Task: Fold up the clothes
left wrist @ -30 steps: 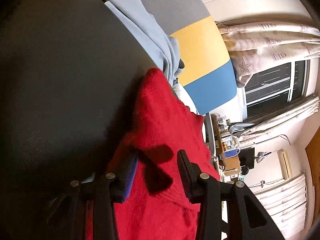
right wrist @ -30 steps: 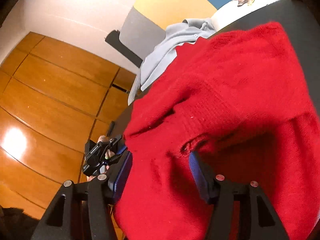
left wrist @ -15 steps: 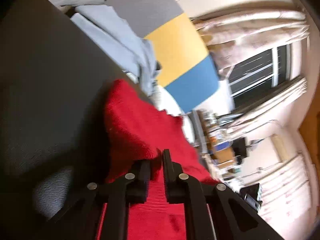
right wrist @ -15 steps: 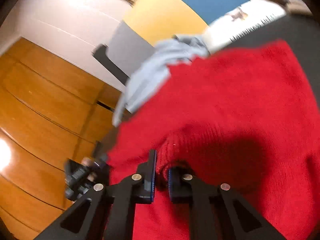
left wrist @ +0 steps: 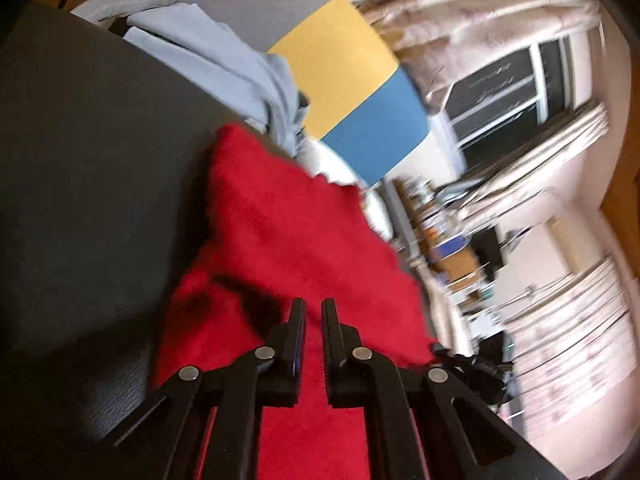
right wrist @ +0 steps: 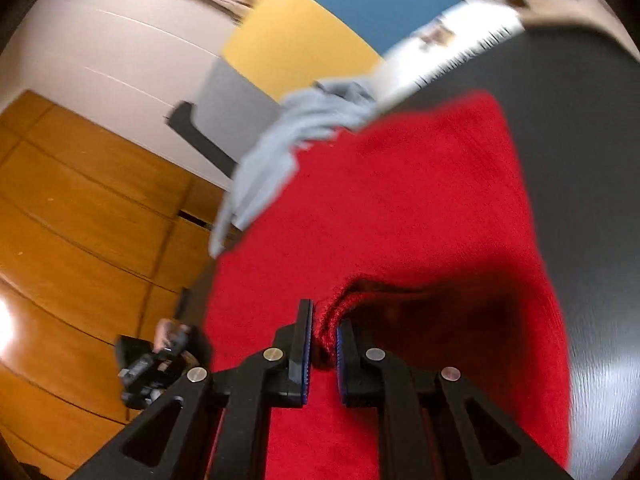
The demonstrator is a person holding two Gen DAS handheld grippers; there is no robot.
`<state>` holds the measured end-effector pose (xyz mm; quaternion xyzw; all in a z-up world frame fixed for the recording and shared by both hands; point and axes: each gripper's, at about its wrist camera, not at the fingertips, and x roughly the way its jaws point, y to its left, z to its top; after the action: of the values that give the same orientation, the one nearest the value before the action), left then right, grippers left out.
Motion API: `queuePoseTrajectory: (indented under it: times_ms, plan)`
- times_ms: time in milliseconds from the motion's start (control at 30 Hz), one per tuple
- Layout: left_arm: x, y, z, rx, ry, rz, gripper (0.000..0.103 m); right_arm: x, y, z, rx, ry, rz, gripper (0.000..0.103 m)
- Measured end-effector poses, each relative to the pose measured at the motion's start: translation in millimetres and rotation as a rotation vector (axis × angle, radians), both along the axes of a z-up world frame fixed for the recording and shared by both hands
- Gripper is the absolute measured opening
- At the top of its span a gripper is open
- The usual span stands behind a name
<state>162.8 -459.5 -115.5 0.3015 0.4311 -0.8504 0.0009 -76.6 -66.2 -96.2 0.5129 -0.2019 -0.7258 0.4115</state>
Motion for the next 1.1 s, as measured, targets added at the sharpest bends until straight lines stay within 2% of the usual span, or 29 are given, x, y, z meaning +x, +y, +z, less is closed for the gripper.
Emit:
queuePoseTrajectory:
  times_ms: [67, 133, 200, 267, 300, 367, 433, 533, 567, 633, 767, 833, 867, 933, 1000, 1033, 1100]
  plan:
    - [5.9, 7.3, 0.3, -0.047, -0.032, -0.010, 0.014, 3.1, 6.4, -2.3, 0.072, 0.043, -0.028, 0.013]
    - [11.8, 12.4, 1.2, -0.089, -0.056, -0.008, 0.017, 5.9, 11.8, 10.9, 0.111, 0.124, -0.060, 0.016]
    - [19.8, 10.9, -0.6, -0.104, -0.076, 0.036, 0.020, 12.2, 13.9, 31.0, 0.138, 0.221, -0.079, 0.037]
    - [24.6, 5.0, -5.5, -0.055, -0.085, 0.085, 0.024, 20.1, 6.9, 48.9, 0.148, 0.303, -0.055, 0.049]
    - [27.2, -0.9, -10.4, 0.003, -0.080, 0.110, 0.025, 24.9, -2.1, 55.3, 0.163, 0.339, -0.026, 0.054]
    - [28.4, -9.3, -14.9, 0.090, -0.047, 0.131, 0.033, 27.5, -18.5, 55.9, 0.211, 0.357, 0.009, 0.066]
    - [27.7, -16.9, -15.8, 0.160, -0.007, 0.152, 0.038, 25.5, -30.9, 51.5, 0.254, 0.354, 0.020, 0.067]
    - [14.3, -21.6, -12.4, 0.140, -0.013, 0.165, 0.040, 9.4, -32.7, 42.6, 0.268, 0.346, -0.021, 0.068]
    - [8.9, -22.7, -11.9, 0.133, -0.018, 0.164, 0.042, 4.4, -35.8, 40.6, 0.283, 0.359, -0.014, 0.072]
    - [-3.5, -23.1, -15.5, 0.139, -0.040, 0.161, 0.042, -6.7, -46.0, 34.7, 0.334, 0.389, 0.021, 0.079]
    - [-21.4, -18.2, -21.4, 0.107, -0.080, 0.161, 0.043, -22.3, -73.1, 22.1, 0.442, 0.422, 0.142, 0.080]
    - [-24.3, -17.1, -27.0, 0.103, -0.090, 0.157, 0.043, -25.9, -84.8, 10.1, 0.515, 0.429, 0.216, 0.072]
    - [-25.7, -16.6, -30.1, 0.102, -0.098, 0.156, 0.043, -26.2, -89.3, 3.5, 0.544, 0.419, 0.257, 0.056]
    - [-26.2, -16.2, -35.8, 0.104, -0.100, 0.157, 0.043, -22.5, -93.8, 1.7, 0.568, 0.446, 0.302, 0.050]
    - [-23.2, -16.7, -35.1, 0.097, -0.077, 0.161, 0.043, -18.0, -96.9, 7.2, 0.577, 0.476, 0.331, 0.018]
    - [-21.9, -17.1, -34.0, 0.089, -0.069, 0.162, 0.043, -14.2, -99.5, 11.0, 0.591, 0.502, 0.344, 0.014]
    - [-19.6, -18.4, -30.3, 0.078, -0.044, 0.166, 0.043, -5.3, -107.6, 20.6, 0.636, 0.580, 0.380, 0.013]
